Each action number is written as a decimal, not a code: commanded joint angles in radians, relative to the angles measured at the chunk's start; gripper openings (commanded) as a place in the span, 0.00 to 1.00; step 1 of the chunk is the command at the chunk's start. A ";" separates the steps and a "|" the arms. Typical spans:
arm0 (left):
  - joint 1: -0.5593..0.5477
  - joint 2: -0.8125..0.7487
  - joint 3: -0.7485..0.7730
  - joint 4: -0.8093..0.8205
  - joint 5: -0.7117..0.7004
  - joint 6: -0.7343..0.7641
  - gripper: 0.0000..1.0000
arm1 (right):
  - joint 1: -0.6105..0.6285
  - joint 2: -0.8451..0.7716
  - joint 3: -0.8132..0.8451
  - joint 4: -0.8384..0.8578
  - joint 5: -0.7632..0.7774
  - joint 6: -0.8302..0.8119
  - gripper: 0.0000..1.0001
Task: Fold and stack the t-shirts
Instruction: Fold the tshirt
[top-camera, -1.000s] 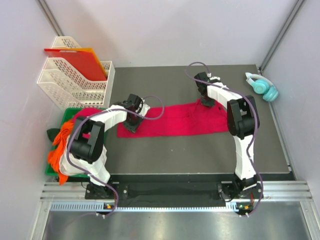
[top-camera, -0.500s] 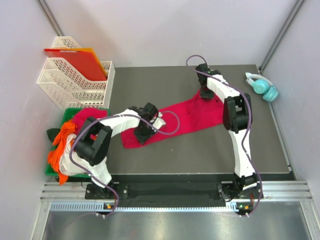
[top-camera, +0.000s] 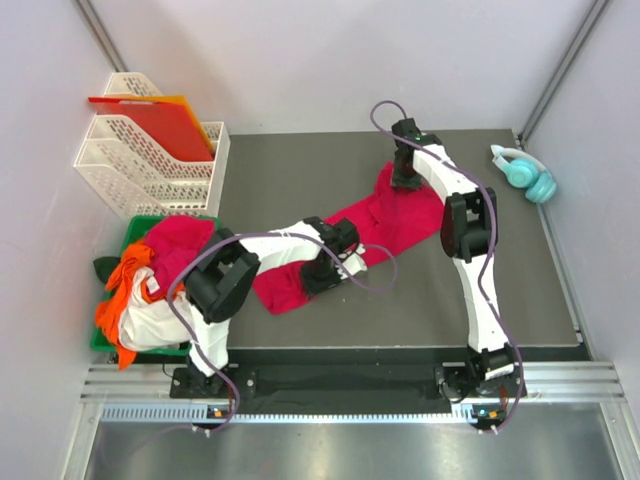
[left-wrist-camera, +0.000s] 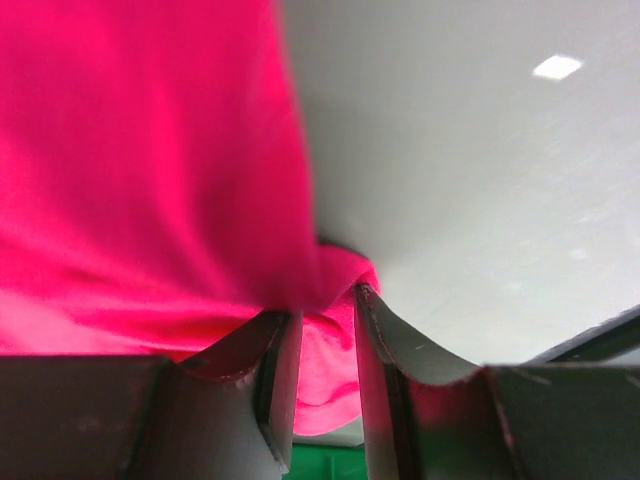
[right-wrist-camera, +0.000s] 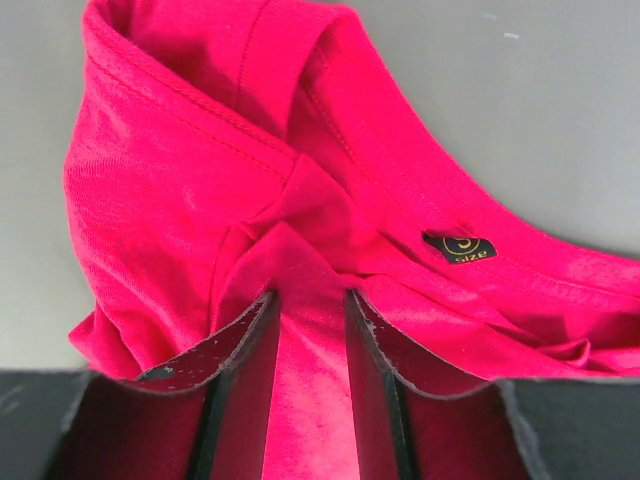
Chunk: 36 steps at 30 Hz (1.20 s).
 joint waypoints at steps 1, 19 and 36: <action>-0.071 0.072 0.087 0.006 0.070 0.022 0.33 | 0.032 0.042 0.023 0.051 -0.131 -0.011 0.35; -0.365 0.149 0.235 -0.063 0.165 0.109 0.32 | 0.113 0.082 0.060 0.114 -0.192 0.032 0.38; -0.381 0.017 0.261 0.070 0.030 0.024 0.41 | 0.087 -0.168 -0.090 0.238 -0.083 0.038 0.42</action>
